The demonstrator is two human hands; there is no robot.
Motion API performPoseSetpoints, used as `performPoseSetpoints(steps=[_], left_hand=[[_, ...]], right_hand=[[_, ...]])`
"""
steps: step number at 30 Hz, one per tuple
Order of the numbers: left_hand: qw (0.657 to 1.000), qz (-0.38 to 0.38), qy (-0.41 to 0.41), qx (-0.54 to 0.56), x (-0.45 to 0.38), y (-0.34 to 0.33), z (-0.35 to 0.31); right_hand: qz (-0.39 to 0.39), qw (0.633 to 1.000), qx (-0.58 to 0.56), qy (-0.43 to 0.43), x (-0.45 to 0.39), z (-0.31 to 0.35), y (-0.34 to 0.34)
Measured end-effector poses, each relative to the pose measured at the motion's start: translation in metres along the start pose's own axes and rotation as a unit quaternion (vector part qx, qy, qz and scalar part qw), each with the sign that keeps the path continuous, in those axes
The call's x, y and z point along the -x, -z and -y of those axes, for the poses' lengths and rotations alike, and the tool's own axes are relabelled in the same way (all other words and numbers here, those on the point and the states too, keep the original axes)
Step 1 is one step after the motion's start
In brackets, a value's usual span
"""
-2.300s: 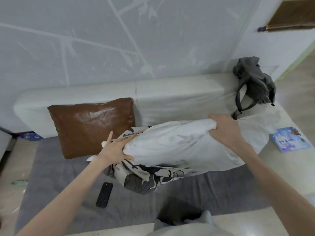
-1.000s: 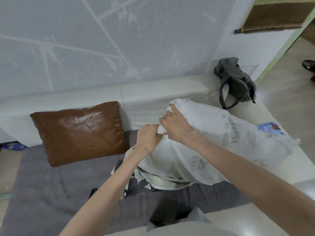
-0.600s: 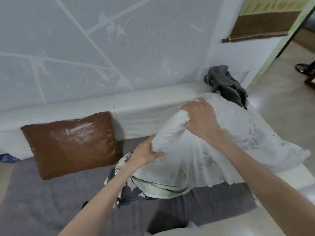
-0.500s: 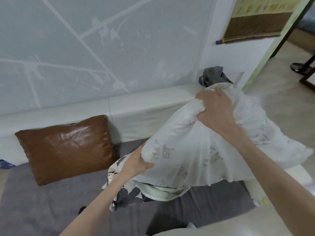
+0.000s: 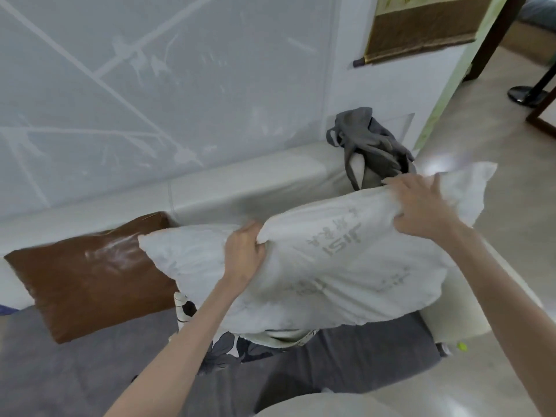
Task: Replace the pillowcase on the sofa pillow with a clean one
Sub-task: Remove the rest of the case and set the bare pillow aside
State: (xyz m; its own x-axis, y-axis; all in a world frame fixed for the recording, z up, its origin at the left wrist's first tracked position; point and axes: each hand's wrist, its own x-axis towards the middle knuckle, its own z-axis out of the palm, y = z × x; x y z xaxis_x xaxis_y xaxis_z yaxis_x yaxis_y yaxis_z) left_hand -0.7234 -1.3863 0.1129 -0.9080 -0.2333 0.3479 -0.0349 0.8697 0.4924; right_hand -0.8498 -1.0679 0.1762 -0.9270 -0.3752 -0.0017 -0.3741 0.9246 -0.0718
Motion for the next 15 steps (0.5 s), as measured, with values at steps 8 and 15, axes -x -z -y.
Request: performPoseSetpoints(steps=[8,15], left_hand=[[0.996,-0.016,-0.076,-0.039,-0.033,-0.008,-0.046],[0.994,0.013,0.011,-0.108,-0.062,0.024,0.008]], right_hand=[[0.059,0.989,-0.107,0.088,-0.021,0.040,-0.104],[-0.046,0.976,-0.170,0.126,-0.076,0.095,-0.104]])
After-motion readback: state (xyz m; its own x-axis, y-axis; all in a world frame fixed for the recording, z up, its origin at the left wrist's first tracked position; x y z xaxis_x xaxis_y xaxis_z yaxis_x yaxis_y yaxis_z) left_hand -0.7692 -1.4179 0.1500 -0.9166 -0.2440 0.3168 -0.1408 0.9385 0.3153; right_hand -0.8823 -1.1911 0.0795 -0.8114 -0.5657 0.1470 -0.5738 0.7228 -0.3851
